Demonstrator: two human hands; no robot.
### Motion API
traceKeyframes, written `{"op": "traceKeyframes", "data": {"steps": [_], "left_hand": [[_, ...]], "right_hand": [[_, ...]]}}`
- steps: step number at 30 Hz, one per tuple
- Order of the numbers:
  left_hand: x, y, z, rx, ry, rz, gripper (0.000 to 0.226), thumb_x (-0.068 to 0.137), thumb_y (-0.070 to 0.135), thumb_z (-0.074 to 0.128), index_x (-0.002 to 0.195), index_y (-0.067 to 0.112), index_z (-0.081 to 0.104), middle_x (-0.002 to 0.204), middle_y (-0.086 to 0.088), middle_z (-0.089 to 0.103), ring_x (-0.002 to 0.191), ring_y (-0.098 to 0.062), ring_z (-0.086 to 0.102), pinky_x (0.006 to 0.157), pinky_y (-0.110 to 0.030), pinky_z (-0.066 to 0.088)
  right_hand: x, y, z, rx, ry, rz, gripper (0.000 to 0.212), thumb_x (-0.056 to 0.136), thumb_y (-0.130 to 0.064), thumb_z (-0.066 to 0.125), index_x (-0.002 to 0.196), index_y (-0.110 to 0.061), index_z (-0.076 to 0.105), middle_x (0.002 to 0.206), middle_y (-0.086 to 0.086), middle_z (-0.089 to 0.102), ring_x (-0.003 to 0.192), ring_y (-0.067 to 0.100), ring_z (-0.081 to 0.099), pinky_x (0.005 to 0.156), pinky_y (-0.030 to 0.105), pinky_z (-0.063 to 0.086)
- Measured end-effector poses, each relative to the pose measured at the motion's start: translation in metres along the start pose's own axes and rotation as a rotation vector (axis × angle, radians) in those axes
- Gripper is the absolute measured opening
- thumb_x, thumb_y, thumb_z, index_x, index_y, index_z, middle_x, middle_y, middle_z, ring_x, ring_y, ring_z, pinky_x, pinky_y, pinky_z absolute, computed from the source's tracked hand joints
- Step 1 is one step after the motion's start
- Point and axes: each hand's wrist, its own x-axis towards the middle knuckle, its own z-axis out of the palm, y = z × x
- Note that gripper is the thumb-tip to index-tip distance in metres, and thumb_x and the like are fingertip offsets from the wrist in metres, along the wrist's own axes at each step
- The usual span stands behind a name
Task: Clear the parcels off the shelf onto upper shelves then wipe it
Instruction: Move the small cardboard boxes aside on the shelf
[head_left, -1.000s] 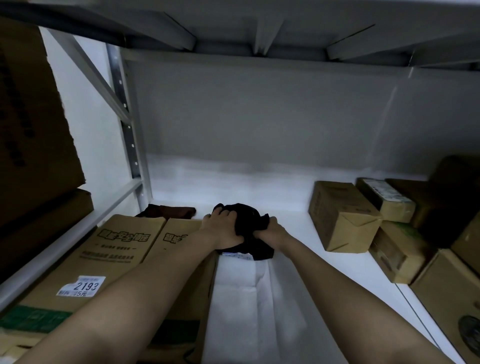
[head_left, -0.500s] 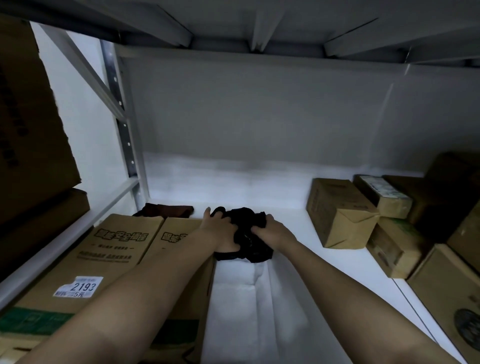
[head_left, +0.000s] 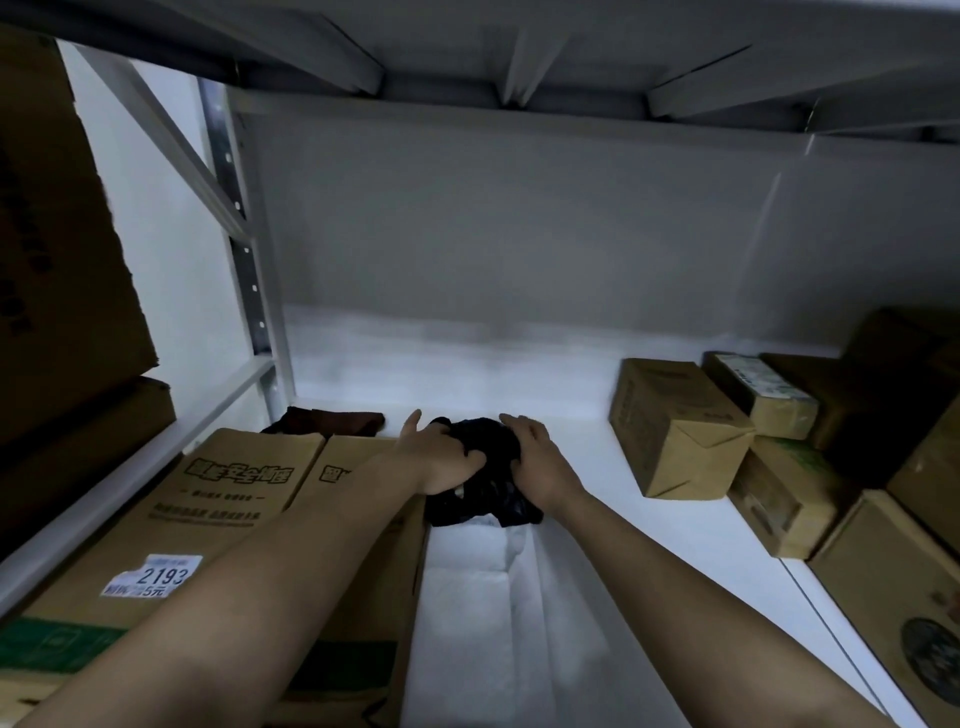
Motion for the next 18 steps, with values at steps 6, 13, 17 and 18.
{"op": "traceKeyframes", "data": {"steps": [6,13,17,18], "left_hand": [[-0.005,0.006,0.006,-0.046,0.265,-0.044,0.040,0.092,0.030,0.043,0.125,0.009,0.034,0.117,-0.010,0.056,0.111,-0.027,0.050,0.098,-0.035,0.032],[-0.002,0.004,0.017,0.188,0.071,-0.097,0.064,0.098,0.045,0.021,0.153,0.020,0.003,0.161,-0.005,-0.001,0.147,-0.022,-0.009,0.118,-0.047,-0.006],[-0.003,0.008,0.023,0.303,0.027,-0.122,0.064,0.098,0.046,0.017,0.153,0.014,0.007,0.158,-0.010,0.013,0.147,-0.026,0.001,0.119,-0.043,-0.003],[-0.004,0.010,0.023,0.344,0.033,-0.109,0.064,0.099,0.045,0.017,0.152,0.012,0.011,0.156,-0.011,0.019,0.146,-0.026,0.008,0.119,-0.042,-0.001]], "right_hand": [[0.007,0.002,0.006,-0.055,-0.007,-0.024,0.047,0.094,-0.021,0.033,0.139,-0.026,0.046,0.126,0.006,0.053,0.116,0.027,0.051,0.097,0.035,0.043],[0.002,-0.001,0.004,-0.042,0.087,-0.015,0.047,0.100,-0.037,0.037,0.143,-0.020,0.036,0.133,0.008,0.047,0.125,0.026,0.040,0.101,0.036,0.037],[-0.001,-0.002,0.010,-0.198,0.034,-0.027,0.051,0.101,-0.041,0.034,0.148,-0.023,0.031,0.143,0.009,0.034,0.132,0.026,0.032,0.106,0.036,0.033],[-0.001,-0.002,0.011,-0.229,0.021,-0.036,0.049,0.101,-0.039,0.034,0.147,-0.022,0.034,0.148,0.007,0.028,0.135,0.025,0.030,0.107,0.035,0.032]]}}
